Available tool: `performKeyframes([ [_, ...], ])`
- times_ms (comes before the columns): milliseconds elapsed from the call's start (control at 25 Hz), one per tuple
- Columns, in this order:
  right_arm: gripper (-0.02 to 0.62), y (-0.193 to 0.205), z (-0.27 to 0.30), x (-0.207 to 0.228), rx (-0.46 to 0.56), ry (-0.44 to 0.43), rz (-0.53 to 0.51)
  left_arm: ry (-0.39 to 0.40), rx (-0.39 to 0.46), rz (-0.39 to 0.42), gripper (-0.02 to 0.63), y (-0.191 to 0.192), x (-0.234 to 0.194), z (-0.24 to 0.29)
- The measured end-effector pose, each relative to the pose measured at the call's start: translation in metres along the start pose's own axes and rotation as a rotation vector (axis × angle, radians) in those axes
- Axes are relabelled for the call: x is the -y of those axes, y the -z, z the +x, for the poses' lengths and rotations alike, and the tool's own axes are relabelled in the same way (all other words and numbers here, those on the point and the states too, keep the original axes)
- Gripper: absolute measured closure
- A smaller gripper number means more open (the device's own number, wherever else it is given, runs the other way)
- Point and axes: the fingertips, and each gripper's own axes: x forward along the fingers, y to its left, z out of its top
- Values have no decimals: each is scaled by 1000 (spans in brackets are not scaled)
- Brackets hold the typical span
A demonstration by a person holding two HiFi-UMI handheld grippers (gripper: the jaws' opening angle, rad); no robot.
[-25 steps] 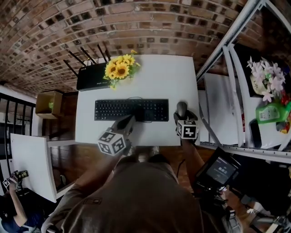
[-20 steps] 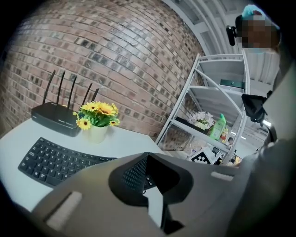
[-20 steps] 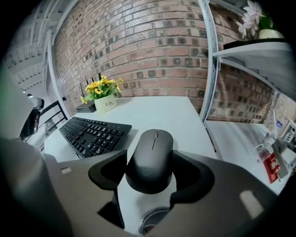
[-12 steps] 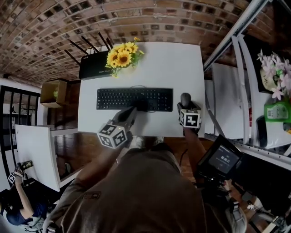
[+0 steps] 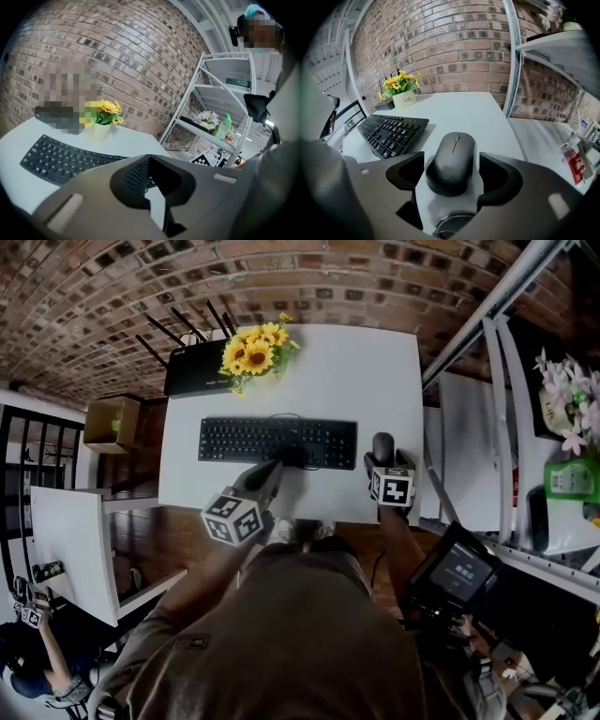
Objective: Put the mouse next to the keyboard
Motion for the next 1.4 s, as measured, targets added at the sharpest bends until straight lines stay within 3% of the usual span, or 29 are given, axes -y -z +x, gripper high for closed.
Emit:
performKeyframes([
  [280,230,-18,-27,-5,117,-6,-41,-31,-7,-8,611,13,-1,-11],
  [680,430,-25,-105,-64,271,-46,-68,40,41,15,611,13,6,-46],
  [960,554,-5,-164,-140,357,-86,-78,67,88,10,611,31,-5,-111],
  [1400,580,58,-242,-266,392,-148,-105,103,112,20,611,66,-15,-221],
])
